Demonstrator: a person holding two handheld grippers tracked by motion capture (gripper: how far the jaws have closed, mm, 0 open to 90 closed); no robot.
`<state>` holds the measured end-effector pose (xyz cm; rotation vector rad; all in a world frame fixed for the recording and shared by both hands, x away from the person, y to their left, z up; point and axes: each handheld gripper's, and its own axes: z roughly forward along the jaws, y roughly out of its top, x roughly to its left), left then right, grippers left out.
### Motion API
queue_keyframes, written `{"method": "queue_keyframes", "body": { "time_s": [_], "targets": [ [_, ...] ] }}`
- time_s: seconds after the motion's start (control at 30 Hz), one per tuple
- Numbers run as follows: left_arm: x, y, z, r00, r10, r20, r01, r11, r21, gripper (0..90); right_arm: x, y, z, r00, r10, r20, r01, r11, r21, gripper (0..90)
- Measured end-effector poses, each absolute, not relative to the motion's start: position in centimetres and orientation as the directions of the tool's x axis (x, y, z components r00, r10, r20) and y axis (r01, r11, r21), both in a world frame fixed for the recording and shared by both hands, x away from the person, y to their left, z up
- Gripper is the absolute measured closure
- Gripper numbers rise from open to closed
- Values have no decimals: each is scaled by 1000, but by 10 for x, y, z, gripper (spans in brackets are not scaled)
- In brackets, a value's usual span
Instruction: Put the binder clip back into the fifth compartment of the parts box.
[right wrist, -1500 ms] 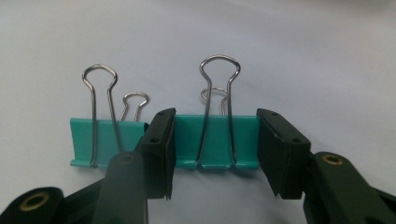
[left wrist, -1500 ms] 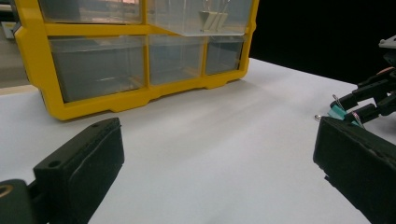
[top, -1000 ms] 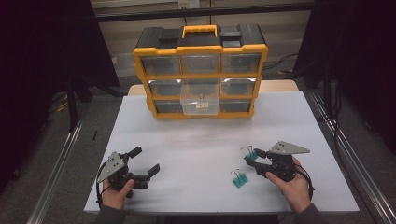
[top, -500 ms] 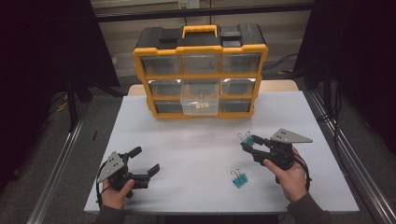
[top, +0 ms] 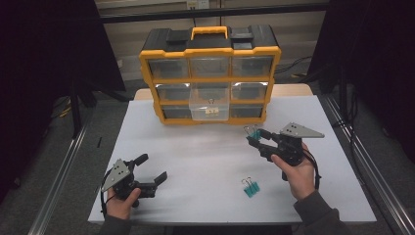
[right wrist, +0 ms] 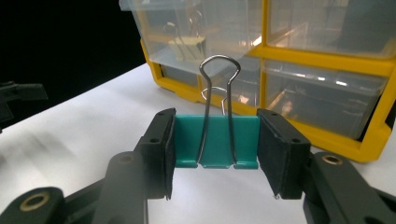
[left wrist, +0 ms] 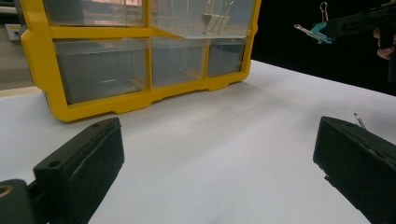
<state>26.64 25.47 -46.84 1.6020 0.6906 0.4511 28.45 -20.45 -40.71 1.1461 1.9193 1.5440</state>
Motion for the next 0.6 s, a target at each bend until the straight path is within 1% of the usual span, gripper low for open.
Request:
{"method": "queue_keyframes", "body": {
  "time_s": [0.3, 0.6],
  "targets": [
    [267, 256, -468, 743, 664, -84, 167, -63, 984, 19, 295, -195, -392, -582, 798, 153, 312, 46, 949, 503],
    [267, 256, -468, 743, 663, -89, 170, -59, 984, 19, 304, -187, -377, -590, 793, 151, 290, 34, 957, 503]
  ]
}}
